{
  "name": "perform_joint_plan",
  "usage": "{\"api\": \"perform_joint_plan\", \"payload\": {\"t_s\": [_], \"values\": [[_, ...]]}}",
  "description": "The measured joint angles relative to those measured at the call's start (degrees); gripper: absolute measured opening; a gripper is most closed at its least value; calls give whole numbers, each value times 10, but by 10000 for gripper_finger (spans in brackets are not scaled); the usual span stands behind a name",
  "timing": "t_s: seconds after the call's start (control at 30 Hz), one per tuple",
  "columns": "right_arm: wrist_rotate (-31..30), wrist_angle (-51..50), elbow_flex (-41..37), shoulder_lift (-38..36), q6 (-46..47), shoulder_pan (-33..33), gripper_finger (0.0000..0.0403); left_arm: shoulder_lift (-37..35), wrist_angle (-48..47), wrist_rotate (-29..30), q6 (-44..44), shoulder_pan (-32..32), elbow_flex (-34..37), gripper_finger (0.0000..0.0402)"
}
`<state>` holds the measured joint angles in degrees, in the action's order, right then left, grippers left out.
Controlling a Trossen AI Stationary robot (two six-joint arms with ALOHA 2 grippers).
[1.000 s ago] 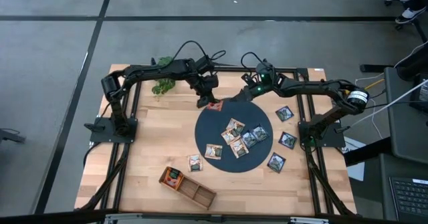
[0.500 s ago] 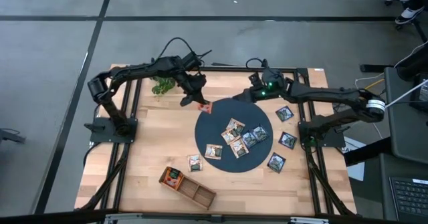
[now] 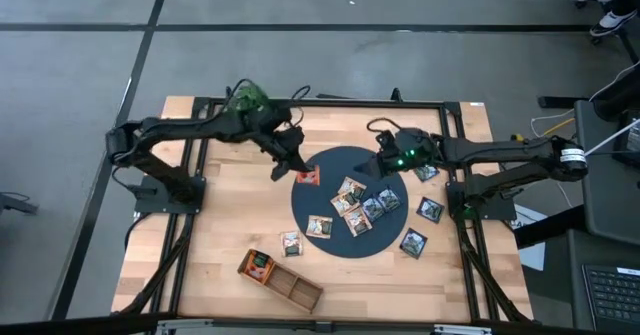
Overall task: Pick & Place Tea
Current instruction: Put the orange tea bag into the left section of the wooden organizer
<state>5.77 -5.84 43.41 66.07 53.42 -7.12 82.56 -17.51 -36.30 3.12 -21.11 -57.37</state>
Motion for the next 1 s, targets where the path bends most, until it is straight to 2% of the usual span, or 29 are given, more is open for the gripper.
{"api": "perform_joint_plan", "payload": {"t_s": [0.1,0.37,0.63,0.87,1.0], "values": [[-16,4,0,-2,-7,35,106,-30,36,27,54,44,23,2],[-25,3,0,-1,-15,111,106,-84,43,94,202,161,61,2],[-112,3,0,-1,-9,172,106,-108,43,119,313,285,93,2],[-128,2,0,-1,7,202,106,-121,36,109,357,377,93,2],[-143,-2,0,-1,19,208,106,-127,-1,137,348,424,93,2]]}}
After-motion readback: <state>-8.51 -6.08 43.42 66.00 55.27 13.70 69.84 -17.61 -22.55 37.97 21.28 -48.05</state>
